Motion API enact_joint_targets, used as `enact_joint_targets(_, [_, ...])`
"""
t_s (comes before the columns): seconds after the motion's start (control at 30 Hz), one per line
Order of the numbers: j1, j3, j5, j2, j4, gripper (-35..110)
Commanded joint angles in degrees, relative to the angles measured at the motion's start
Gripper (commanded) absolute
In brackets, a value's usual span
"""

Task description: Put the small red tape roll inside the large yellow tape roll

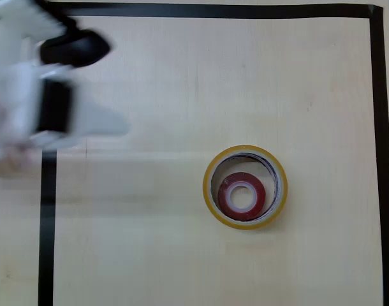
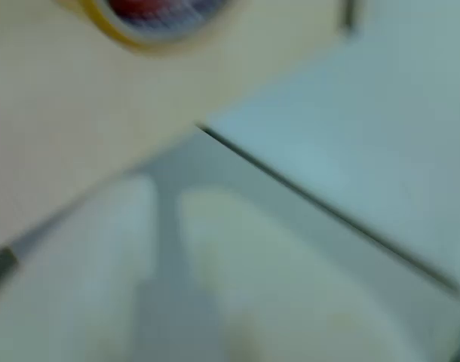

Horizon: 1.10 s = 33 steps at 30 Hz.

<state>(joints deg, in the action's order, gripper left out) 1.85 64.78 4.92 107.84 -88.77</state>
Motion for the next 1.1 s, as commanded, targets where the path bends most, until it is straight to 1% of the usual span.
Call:
enact_joint_targets(0.0, [2.72, 27.69, 1.76, 32.26, 9.23, 0])
enact_joint_targets(0.07, [1.49, 37.27, 2.72, 43.42, 11.07, 0])
enact_joint_targets(0.17, [0.44, 45.97, 5.27, 57.22, 12.3, 0])
enact_joint_targets(0.27, [-2.02, 51.59, 5.71, 65.65, 12.04, 0])
enact_joint_targets(0.43, [-2.29, 66.18, 5.71, 83.23, 11.6, 0])
enact_joint_targets(0.53, [-1.32, 70.66, 5.8, 83.23, 8.26, 0])
enact_joint_targets(0.73, [-3.6, 76.11, 5.45, 83.23, 9.05, 0])
enact_joint_targets(0.87, [-3.52, 79.89, 5.1, 83.23, 7.82, 0])
enact_joint_targets(0.9, [-3.78, 81.21, 2.9, 83.23, 7.38, 0])
enact_joint_targets(1.07, [-2.9, 84.81, -1.41, 83.23, 6.68, 0])
